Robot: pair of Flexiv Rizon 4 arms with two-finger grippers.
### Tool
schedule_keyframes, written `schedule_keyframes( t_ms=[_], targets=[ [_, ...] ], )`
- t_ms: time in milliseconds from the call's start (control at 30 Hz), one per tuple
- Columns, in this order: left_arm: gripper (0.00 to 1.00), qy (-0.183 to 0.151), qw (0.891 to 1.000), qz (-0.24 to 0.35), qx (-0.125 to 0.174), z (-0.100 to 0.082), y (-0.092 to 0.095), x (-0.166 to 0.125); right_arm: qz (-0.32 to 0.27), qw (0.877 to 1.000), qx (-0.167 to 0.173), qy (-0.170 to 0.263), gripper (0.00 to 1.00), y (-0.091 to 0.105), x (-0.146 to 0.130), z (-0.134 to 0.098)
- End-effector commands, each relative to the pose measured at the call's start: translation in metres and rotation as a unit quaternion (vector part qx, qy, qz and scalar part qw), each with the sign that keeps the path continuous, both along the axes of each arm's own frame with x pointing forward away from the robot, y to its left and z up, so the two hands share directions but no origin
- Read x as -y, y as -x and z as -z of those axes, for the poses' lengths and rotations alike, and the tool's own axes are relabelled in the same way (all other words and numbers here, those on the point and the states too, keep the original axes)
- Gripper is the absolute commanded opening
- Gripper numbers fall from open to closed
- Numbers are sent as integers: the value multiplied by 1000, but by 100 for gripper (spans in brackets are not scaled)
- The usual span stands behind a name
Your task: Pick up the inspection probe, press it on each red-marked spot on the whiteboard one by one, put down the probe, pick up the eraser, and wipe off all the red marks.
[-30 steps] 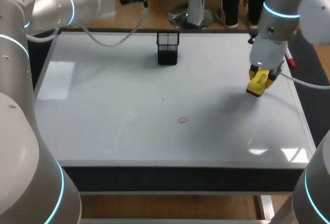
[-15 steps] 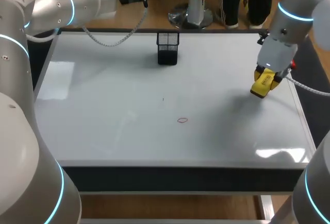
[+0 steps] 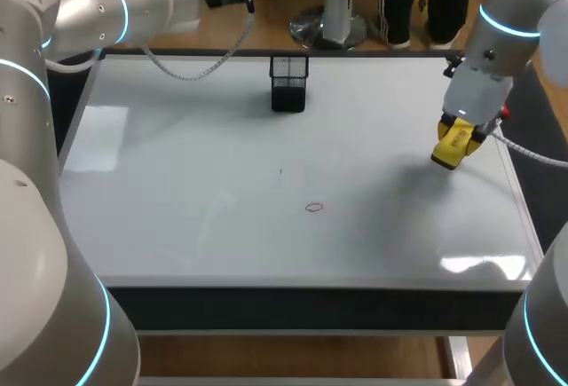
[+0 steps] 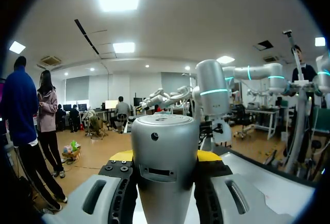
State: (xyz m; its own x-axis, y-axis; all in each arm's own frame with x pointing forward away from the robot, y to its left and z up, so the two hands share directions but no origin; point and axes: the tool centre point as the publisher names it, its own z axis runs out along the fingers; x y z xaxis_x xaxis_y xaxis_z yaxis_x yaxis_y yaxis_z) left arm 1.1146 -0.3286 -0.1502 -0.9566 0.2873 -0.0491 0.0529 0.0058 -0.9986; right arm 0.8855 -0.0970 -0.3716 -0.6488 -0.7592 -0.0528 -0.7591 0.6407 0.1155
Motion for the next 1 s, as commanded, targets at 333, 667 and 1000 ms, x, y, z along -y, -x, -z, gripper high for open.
schedule_keyframes(
  t_ms=[333, 667, 1000],
  targets=[
    [0, -18, 999, 19, 18, -5, 21, 9, -1, 1000, 1, 1, 0, 0, 1, -1],
    [0, -22, 998, 41, 32, -19, 73, 10, -1, 1000, 1, 1, 0, 0, 1, -1],
    [0, -23, 997, 63, 39, -12, 142, 16, -1, 1000, 1, 1, 0, 0, 1, -1]
  ],
)
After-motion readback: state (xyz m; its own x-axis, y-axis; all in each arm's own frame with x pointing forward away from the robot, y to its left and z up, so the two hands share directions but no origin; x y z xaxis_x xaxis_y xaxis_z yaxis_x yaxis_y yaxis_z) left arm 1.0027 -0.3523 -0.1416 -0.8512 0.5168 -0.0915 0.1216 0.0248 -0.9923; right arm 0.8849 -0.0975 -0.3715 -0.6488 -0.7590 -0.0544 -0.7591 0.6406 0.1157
